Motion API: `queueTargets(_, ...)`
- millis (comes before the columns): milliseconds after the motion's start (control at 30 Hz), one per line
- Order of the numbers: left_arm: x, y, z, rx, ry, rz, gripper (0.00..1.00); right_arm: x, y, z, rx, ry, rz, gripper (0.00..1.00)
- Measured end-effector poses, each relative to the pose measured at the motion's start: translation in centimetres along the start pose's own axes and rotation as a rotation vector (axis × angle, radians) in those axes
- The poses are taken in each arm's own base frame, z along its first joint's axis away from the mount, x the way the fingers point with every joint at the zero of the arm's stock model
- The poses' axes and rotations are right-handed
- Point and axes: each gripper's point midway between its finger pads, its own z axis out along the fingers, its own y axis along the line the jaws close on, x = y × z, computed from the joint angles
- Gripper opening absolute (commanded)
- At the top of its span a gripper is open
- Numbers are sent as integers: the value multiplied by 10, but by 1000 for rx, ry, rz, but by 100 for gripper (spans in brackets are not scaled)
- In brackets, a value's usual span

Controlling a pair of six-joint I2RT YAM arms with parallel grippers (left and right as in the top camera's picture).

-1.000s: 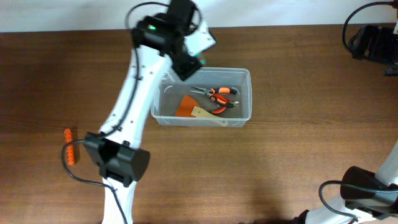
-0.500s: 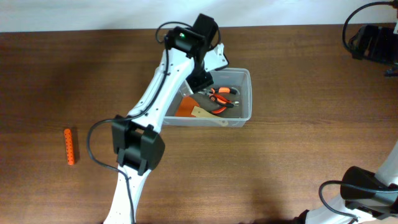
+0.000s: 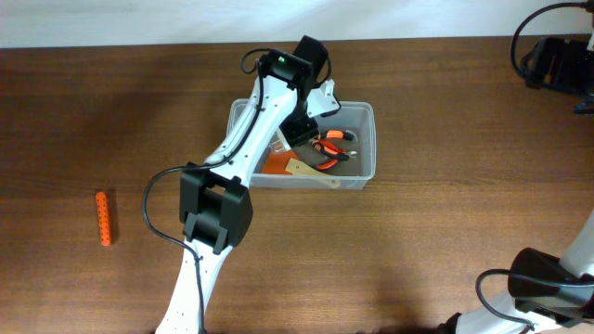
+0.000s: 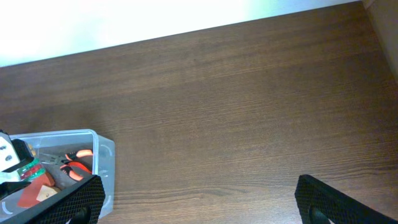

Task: Pack container
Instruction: 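Carry the marker pack with the left gripper and drop it into the container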

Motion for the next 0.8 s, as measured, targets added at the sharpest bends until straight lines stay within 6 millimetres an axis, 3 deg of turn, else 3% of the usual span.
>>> queueTargets(433, 0, 0, 1, 1, 2, 8, 92, 0, 0, 0, 0, 0, 0, 99)
queueTargets(800, 7, -4, 0, 13, 30, 12, 92, 0, 0, 0, 0, 0, 0, 99)
